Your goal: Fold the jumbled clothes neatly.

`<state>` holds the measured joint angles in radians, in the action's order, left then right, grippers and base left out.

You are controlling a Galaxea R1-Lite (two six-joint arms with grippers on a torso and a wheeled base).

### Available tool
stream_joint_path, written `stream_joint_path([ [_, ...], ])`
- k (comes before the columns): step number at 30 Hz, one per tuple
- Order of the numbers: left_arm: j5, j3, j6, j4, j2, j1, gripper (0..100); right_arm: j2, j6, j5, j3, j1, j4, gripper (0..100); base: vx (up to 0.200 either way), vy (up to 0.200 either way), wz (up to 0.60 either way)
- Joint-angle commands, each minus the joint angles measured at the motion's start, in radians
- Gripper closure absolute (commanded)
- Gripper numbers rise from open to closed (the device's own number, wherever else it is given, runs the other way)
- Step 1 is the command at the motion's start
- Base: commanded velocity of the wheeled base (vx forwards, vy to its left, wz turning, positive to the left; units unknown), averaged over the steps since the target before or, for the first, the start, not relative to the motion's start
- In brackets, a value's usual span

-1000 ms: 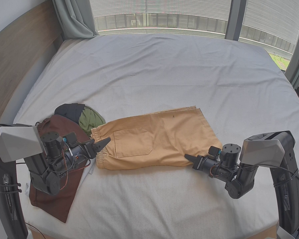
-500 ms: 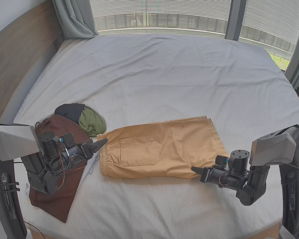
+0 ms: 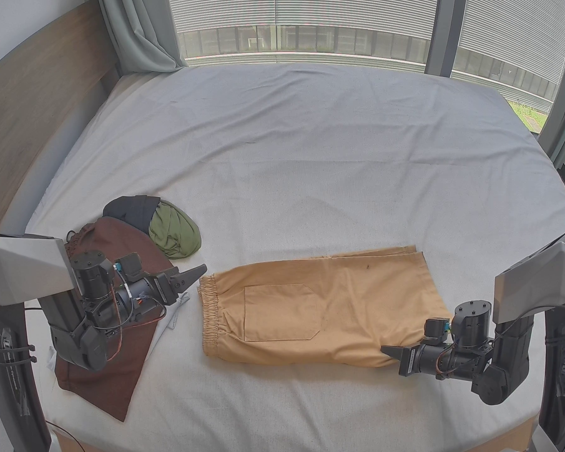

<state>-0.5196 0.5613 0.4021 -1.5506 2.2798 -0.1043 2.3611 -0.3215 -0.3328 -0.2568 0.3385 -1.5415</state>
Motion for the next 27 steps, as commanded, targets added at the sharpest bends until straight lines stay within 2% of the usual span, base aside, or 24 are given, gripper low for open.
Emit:
stream_joint_path([
  [1,-0.004,-0.009,0.001,0.000,-0.013,-0.012,0,-0.005,0.002,0.012,0.019,0.005,0.000,100,0.000,0.000,0.00],
  [10,-0.004,-0.020,0.000,0.000,-0.022,-0.023,0,0.010,0.002,0.014,0.016,-0.006,0.000,100,0.000,0.000,0.00],
  [11,-0.005,-0.020,0.000,0.000,-0.022,-0.023,0,0.015,0.004,0.014,0.021,-0.001,0.000,0,0.000,0.000,0.00],
  [18,-0.005,-0.023,0.000,0.000,-0.026,-0.025,0,0.006,0.013,0.003,0.094,0.016,0.000,0,0.000,0.000,0.00],
  [23,-0.011,-0.026,-0.002,0.000,-0.026,-0.029,0,-0.014,0.062,-0.061,0.162,0.039,0.000,0,0.000,0.000,0.00],
  [27,-0.010,-0.026,-0.003,0.000,-0.028,-0.026,0,-0.032,0.096,-0.084,0.195,0.040,0.000,0,0.000,0.000,0.00],
])
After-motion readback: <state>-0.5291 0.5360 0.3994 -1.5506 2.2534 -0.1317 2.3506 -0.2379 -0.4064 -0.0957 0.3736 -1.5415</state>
